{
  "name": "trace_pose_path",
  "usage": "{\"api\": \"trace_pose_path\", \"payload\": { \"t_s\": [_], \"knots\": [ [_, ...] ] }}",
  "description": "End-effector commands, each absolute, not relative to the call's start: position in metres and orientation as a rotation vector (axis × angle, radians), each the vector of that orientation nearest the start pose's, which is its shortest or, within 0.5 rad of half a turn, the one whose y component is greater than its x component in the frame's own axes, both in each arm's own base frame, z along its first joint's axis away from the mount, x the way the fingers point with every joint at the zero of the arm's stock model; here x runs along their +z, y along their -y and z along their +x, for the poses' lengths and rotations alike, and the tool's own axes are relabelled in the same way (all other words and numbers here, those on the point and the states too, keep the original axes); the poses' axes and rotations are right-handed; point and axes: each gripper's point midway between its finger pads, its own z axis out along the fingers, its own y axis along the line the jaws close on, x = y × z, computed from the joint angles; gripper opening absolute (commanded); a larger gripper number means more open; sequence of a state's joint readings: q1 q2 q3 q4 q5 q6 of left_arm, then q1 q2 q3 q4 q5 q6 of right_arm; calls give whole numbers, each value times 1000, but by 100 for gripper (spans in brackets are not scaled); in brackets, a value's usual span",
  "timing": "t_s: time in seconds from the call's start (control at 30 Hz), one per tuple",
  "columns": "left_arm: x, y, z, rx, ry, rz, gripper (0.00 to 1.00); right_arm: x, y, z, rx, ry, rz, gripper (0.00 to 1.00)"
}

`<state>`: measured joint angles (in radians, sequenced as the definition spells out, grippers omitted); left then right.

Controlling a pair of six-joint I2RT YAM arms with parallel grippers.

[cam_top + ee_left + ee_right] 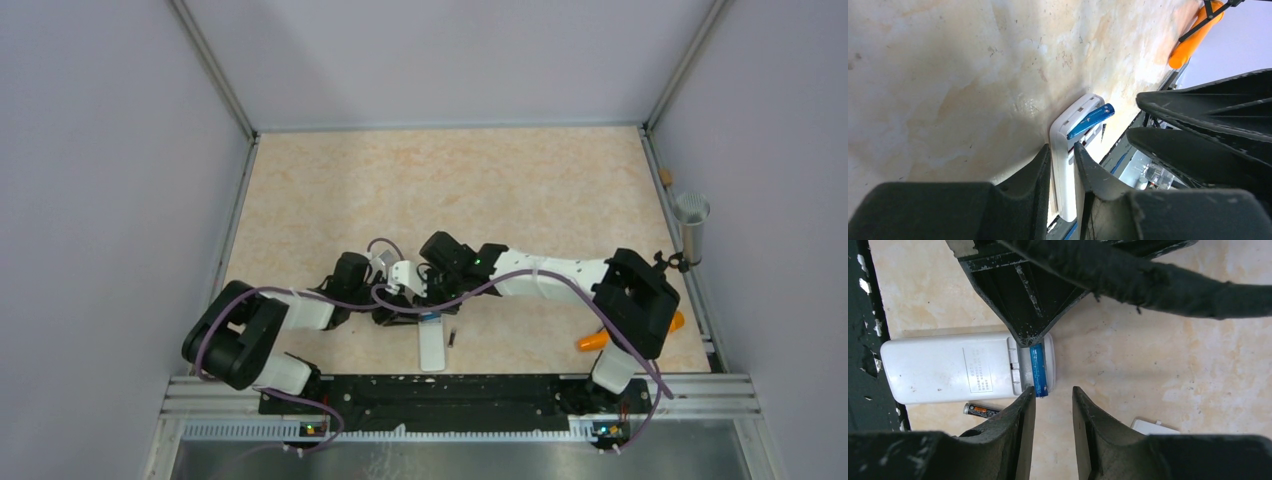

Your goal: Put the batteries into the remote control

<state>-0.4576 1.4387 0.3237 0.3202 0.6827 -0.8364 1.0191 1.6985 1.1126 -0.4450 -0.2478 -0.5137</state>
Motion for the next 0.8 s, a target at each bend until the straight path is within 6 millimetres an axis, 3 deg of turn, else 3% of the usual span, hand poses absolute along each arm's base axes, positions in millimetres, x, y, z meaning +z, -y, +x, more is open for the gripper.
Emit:
{"api": "trace_pose_path", "payload": {
  "t_s": [0.0,0.27,0.47,0.67,0.77],
  "knots": [
    [38,238,184,-1366,-2544,-70,25,82,-346,185,507,-1798,-1812,33],
    [39,235,184,-1342,-2547,-58,25,96,-337,192,489,-1913,-1545,34],
    [38,234,184,-1329,-2556,-49,24,108,-325,209,448,-2096,-1108,34],
    [43,235,184,-1332,-2537,-37,24,99,-309,217,438,-2170,-783,36],
    [44,234,183,-1332,-2530,-35,24,99,-312,211,519,-2176,-715,45]
  ]
}}
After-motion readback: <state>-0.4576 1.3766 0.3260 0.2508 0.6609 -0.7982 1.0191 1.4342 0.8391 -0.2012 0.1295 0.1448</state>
